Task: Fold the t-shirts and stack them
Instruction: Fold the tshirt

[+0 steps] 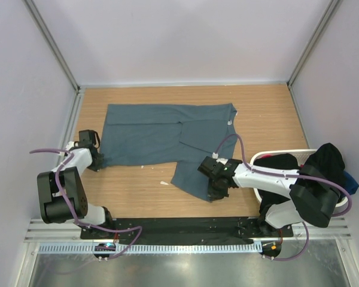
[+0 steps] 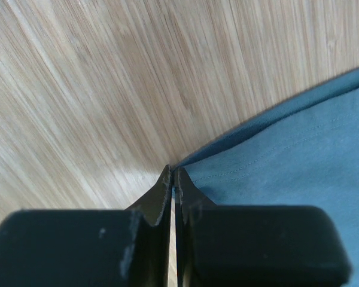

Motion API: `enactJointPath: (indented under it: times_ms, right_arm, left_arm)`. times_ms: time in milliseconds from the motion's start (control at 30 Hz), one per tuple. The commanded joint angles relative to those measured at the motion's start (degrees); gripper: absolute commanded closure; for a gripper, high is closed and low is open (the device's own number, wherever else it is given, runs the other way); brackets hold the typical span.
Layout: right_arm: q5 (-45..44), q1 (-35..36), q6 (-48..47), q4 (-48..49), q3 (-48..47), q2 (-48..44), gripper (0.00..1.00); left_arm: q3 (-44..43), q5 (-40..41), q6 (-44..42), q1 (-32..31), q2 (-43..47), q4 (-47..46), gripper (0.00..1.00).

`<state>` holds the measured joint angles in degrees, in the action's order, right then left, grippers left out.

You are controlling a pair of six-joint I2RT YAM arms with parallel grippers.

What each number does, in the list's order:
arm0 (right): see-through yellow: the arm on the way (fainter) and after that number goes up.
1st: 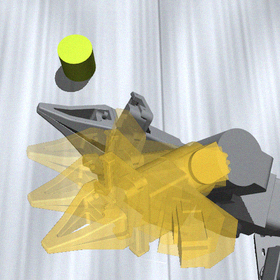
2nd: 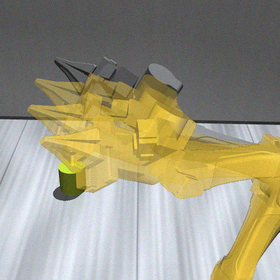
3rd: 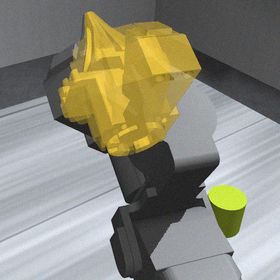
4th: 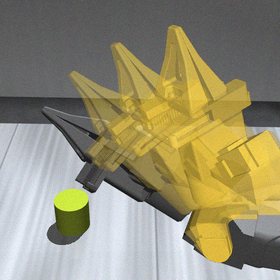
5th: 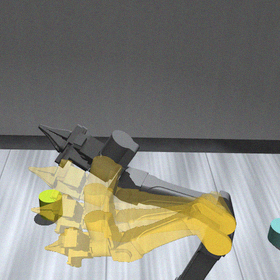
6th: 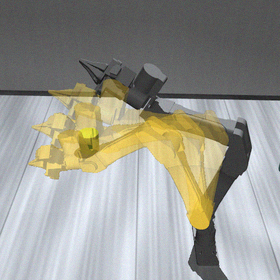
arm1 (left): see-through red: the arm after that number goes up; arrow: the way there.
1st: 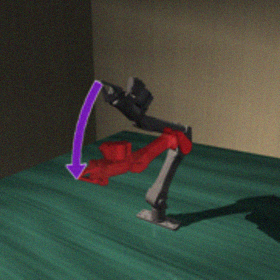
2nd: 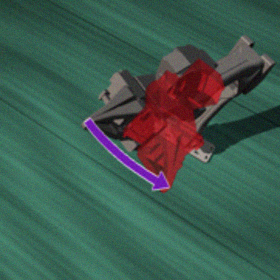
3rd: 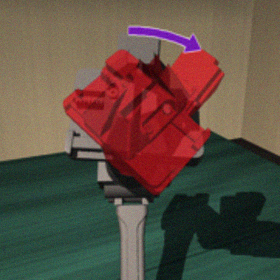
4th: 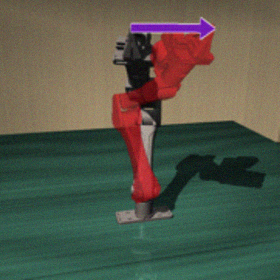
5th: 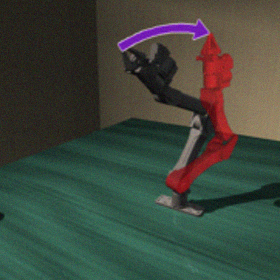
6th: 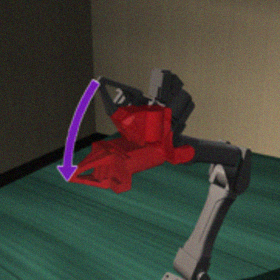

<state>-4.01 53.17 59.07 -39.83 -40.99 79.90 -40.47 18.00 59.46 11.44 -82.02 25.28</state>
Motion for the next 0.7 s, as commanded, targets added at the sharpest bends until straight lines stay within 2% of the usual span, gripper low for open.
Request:
enactJointPath:
  times_ms: [0,333,667]
  right_arm:
    - [-4.2,0.3,-0.4,-3.6,-5.0,-1.4,0.99]
    - [-8.9,-3.8,-4.1,-10.3,-14.6,-2.8,0.99]
    - [-8.6,-16.9,-15.6,-11.4,-25.3,0.4,0.99]
  left_arm:
    - [-2.1,2.4,-1.6,-1.2,-0.8,5.0,1.00]
    - [-8.5,5.7,-1.8,-2.8,0.6,12.1,1.00]
    - [-14.9,10.6,-5.5,-5.4,-2.0,11.1,1.00]
